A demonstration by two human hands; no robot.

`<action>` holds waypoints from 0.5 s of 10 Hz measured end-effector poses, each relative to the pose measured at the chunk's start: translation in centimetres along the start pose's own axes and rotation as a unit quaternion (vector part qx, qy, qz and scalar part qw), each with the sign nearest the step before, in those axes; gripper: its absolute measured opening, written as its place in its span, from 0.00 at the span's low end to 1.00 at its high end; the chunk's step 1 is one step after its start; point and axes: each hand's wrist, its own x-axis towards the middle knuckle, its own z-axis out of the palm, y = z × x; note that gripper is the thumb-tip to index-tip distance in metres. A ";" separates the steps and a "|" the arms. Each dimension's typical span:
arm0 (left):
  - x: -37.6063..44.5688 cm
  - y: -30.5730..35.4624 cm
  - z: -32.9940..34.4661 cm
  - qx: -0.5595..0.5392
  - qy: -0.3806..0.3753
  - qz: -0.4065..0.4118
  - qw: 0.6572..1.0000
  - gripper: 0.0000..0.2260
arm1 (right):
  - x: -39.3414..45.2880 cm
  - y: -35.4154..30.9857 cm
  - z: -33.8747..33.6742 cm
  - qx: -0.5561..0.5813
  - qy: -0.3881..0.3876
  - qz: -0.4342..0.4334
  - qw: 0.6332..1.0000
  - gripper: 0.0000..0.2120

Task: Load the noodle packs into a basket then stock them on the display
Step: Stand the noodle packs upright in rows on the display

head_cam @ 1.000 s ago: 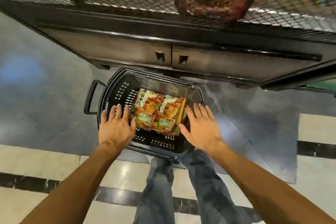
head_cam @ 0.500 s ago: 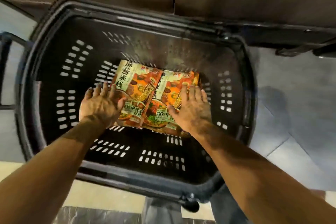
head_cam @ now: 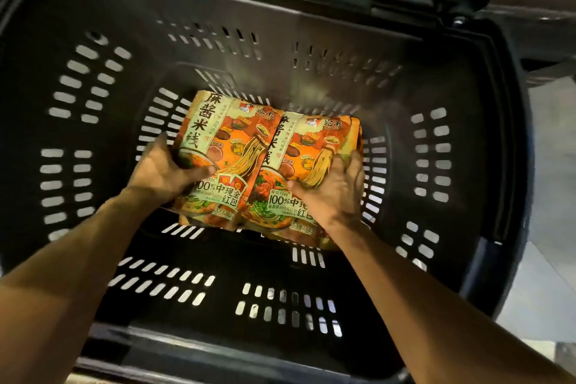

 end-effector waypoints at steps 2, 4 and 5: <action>0.2 2.7 -0.5 -0.063 -0.069 -0.030 0.995 0.16 | -0.7 -1.6 0.3 0.068 0.060 -0.017 0.996 0.32; -0.6 3.6 -1.0 -0.090 -0.087 -0.035 0.991 0.19 | -0.2 -2.2 -0.1 0.398 -0.054 0.115 0.908 0.36; -1.0 3.4 -0.8 -0.089 -0.077 -0.032 0.992 0.35 | 1.4 -2.6 0.4 0.424 -0.157 0.198 0.870 0.42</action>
